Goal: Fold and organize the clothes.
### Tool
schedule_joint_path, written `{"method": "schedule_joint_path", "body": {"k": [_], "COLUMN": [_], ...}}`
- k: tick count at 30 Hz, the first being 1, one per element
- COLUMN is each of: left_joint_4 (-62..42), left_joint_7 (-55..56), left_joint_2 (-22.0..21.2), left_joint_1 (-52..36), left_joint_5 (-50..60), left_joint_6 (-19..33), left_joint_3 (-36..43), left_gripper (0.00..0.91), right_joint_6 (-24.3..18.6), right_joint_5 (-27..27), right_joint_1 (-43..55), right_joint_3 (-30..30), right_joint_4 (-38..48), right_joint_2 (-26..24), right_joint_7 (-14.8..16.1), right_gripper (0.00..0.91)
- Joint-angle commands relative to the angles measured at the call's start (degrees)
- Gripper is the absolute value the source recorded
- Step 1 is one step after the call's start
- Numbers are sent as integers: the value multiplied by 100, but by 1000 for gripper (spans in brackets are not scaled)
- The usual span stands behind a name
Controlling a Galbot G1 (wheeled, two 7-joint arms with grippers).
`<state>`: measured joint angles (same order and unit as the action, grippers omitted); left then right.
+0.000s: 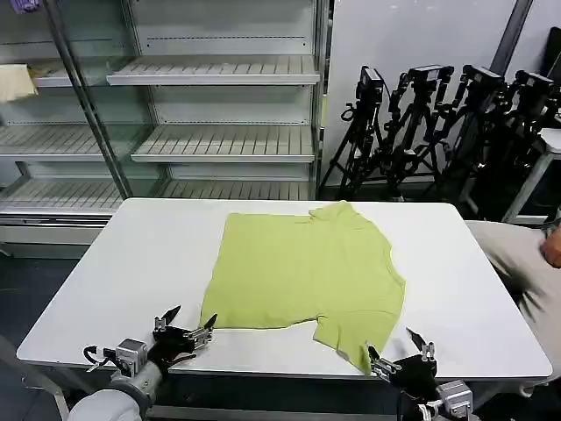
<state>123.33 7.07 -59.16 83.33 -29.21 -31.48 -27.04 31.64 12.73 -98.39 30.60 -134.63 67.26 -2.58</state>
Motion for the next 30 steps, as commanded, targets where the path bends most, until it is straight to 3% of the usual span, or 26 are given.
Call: {"method": "schedule_joint_path", "body": {"k": [1,17,18,19,20,21,23,30], "left_joint_4": [29,-85,-88,-89,-97,-108,-131,-81], "left_joint_7": [72,79,79,78,79,77,103,105], "left_joint_2": [-22,-101,-100,-102,-104,-115,-139,-189], "left_joint_1": [65,92,95,92,89,80,51,64], "left_joint_5": [-191,-172,-156,-147,-134,-126,-135,-141], "left_joint_6": [-160,-159,-159,-159,-158,-156,-154,-153], "left_joint_3": [-18,-66,-61,-56,-50,-48,-28,65], "left_gripper": [907,907,806,111,30,10,10,10], "right_joint_6": [143,147,149,149,150,151,150,147], "right_joint_5": [-7,32,52,74,96,104,242,425], "right_joint_1": [-49,-124,-125,-126,-125,-124,-150,-195], "right_joint_3": [-141,-165,-176,-185,-202,-206,-259,-322], "right_joint_4": [3,56,66,77,93,97,113,119], "right_joint_2": [-5,-19,-18,-15,-8,-7,2,30], "right_joint_7": [-66,-132,-135,-151,-174,-178,-289,-366], "right_gripper": [907,907,856,494,322,111,0,0]}}
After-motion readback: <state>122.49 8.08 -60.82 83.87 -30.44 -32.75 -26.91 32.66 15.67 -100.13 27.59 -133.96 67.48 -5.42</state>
